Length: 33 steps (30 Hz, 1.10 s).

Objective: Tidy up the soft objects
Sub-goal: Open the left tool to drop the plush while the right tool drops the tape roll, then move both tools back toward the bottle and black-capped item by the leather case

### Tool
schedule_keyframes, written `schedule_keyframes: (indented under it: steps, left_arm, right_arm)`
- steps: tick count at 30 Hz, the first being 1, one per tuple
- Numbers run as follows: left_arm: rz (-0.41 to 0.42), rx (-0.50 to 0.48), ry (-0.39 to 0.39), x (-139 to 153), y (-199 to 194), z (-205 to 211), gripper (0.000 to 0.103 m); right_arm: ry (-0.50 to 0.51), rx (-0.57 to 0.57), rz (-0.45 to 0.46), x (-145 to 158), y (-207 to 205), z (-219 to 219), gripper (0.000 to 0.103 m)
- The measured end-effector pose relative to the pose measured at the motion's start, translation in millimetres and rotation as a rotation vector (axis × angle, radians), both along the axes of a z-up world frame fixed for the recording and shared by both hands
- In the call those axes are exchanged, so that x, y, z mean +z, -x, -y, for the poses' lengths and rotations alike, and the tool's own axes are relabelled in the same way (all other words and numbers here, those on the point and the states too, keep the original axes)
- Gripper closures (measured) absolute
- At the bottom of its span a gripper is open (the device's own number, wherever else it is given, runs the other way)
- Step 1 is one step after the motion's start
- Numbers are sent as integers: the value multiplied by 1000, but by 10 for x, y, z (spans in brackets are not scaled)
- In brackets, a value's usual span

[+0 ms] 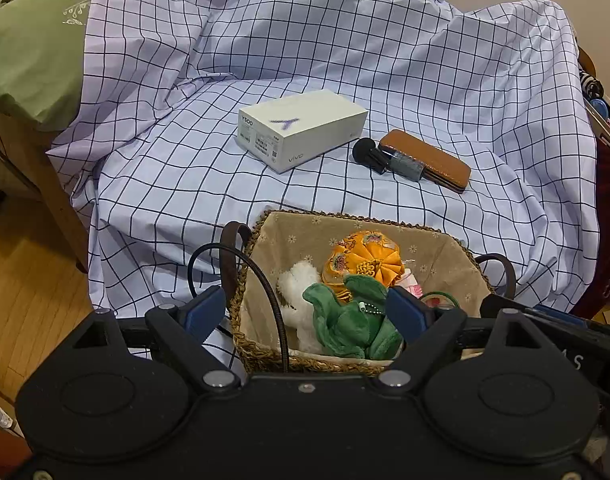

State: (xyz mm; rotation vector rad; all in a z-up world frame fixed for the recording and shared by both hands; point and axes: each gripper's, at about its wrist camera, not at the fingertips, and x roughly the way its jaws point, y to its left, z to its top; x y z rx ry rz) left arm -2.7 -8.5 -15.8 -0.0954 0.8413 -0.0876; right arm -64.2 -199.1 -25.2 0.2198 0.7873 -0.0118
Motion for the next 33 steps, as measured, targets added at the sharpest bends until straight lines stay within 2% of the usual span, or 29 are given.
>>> schedule_keyframes:
  steps: [2,10,16,18,22,25,28,33]
  left_arm:
    - [1,0,-1,1,2,1,15]
    - [22,-17,-24,28,8,28,15]
    - [59,-20,-60,63,-35,45,11]
    - [73,-24,-71,77,-67,54,10]
    - [88,-35,-83,97,-176,60,8]
    - [86,-49,-82,98,-282,57,7]
    - [91,-67,-92,94,-385,85,6]
    - [93,-101,-108,72,-587,132,5]
  right_arm:
    - [0,0,-1,1,-1,-1,50]
    - [0,-6,9,-29,12,18,46]
    - [21,-20,67,24,2,16,31]
    - [27,-30,77,42,-28,23,28]
    - [32,-65,86,71,-131,74,13]
    - [35,-71,104,98,-212,100,10]
    - [43,-86,147,141,-287,93,1]
    - [108,-146,236,229,-417,31,1]
